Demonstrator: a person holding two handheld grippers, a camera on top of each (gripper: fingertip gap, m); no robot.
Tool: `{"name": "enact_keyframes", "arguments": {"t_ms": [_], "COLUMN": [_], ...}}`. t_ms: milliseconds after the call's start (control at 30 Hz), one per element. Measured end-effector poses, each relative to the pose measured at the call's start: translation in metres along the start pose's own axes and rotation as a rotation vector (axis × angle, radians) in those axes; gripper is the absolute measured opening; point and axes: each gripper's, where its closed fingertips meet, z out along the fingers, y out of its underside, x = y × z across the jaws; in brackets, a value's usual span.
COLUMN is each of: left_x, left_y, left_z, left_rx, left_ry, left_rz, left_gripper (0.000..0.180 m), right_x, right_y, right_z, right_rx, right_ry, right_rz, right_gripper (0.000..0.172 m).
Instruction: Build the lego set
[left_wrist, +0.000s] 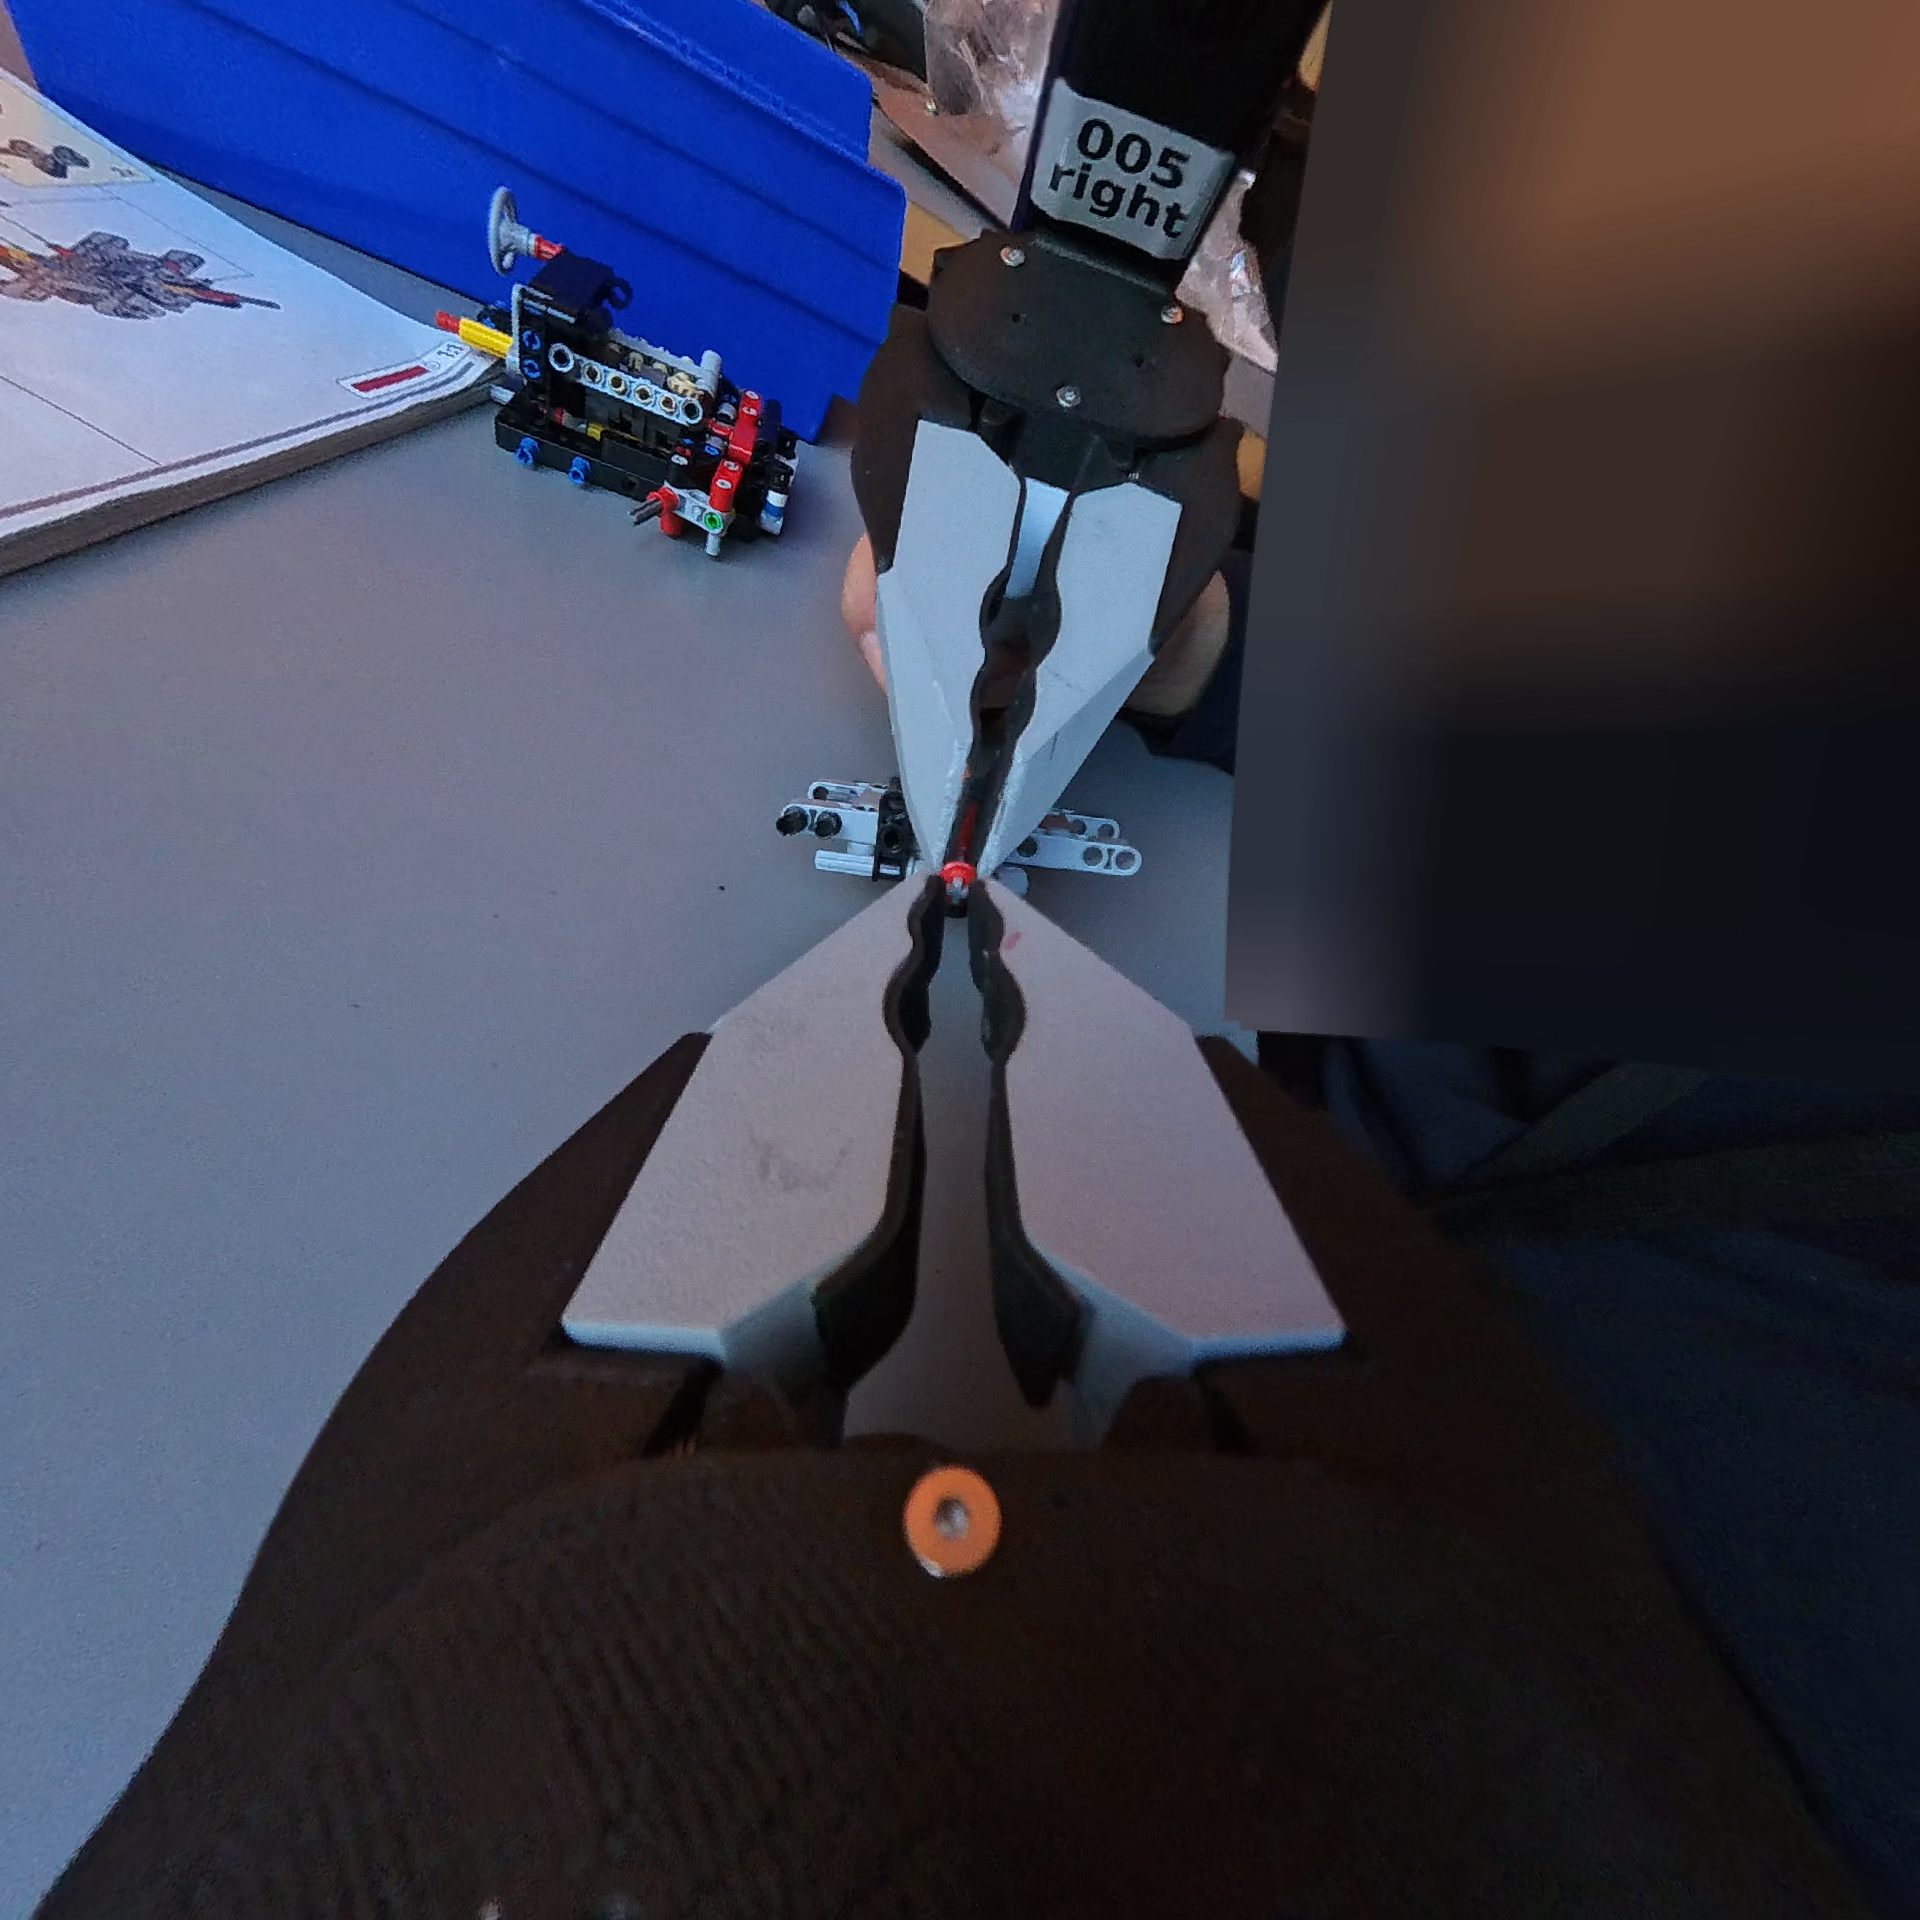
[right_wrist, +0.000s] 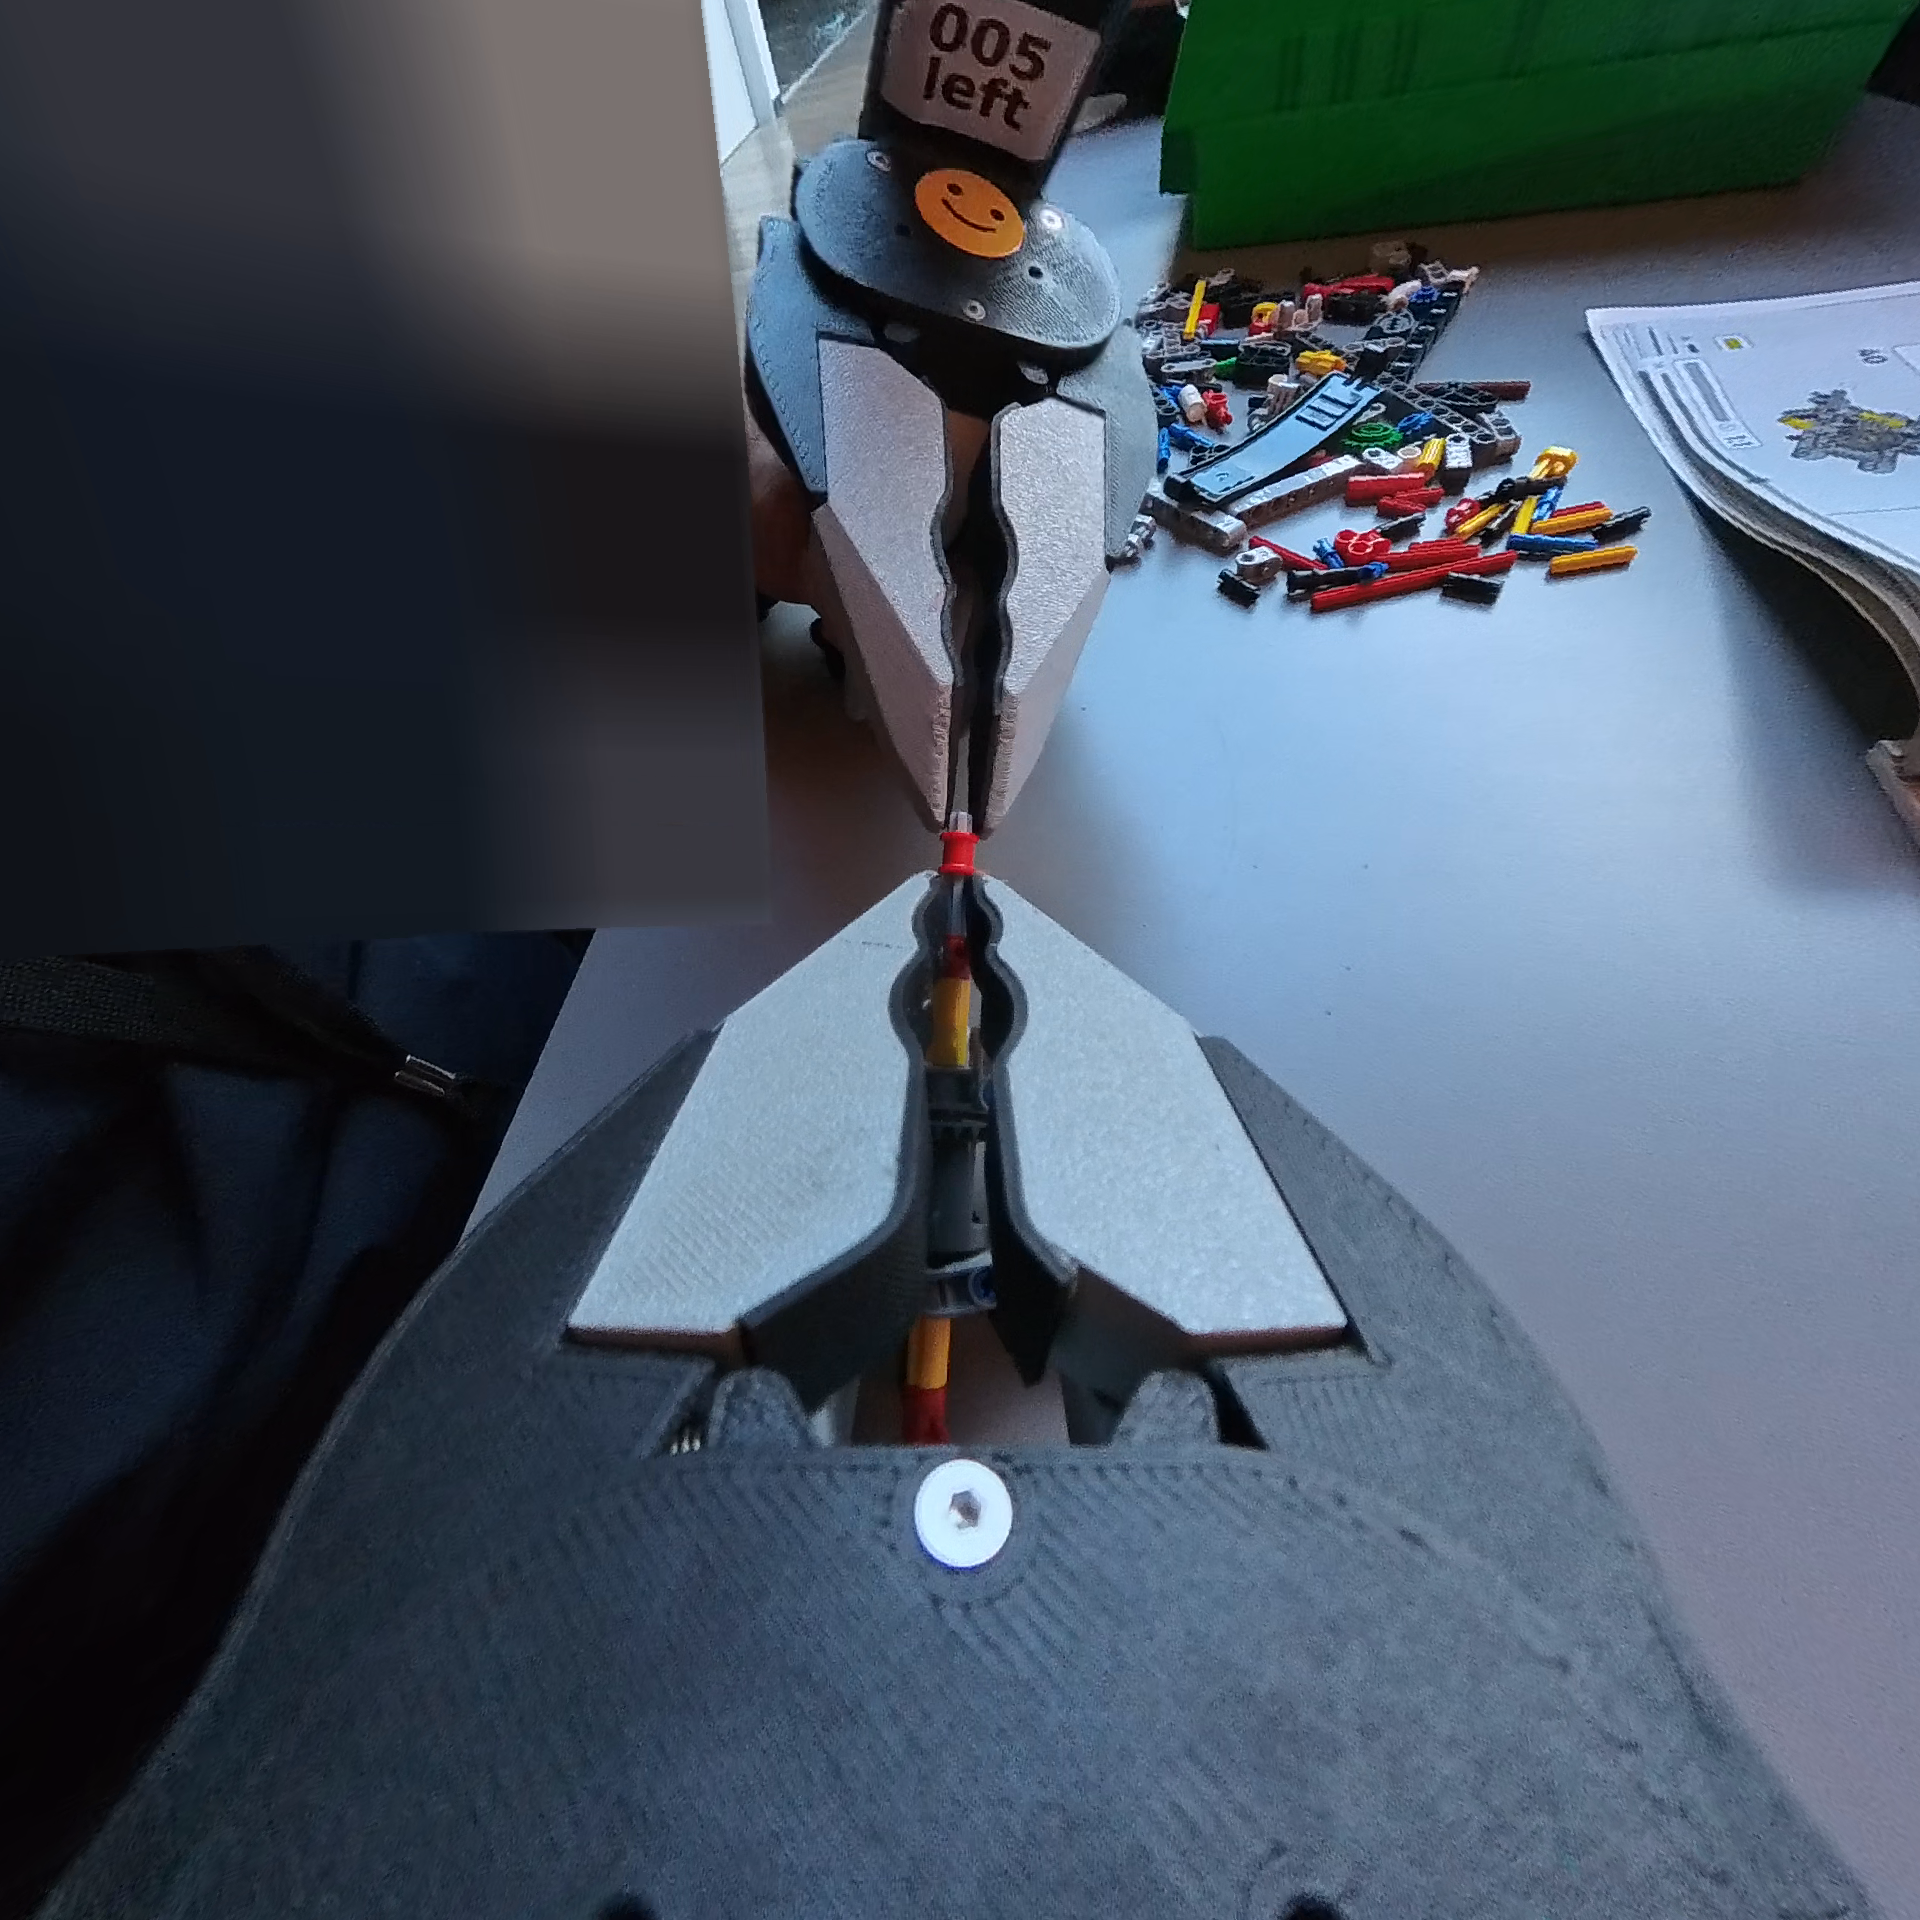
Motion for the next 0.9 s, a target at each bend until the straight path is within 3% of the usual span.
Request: {"name": "enact_keyframes", "arguments": {"t_ms": [567, 900], "left_x": [0.0011, 0.0028], "left_y": [0.0056, 0.0081], "left_z": [0.0028, 0.0048], "left_rx": [-0.041, -0.057], "left_ry": [-0.027, -0.052], "left_rz": [0.062, 0.109], "left_gripper": [0.000, 0.000], "right_x": [-0.0035, -0.0030], "right_y": [0.0004, 0.0000], "right_z": [0.0037, 0.0040], "right_rx": [-0.018, -0.029], "right_ry": [0.020, 0.050], "right_rz": [-0.098, -0.129], "right_gripper": [0.007, 0.001]}}
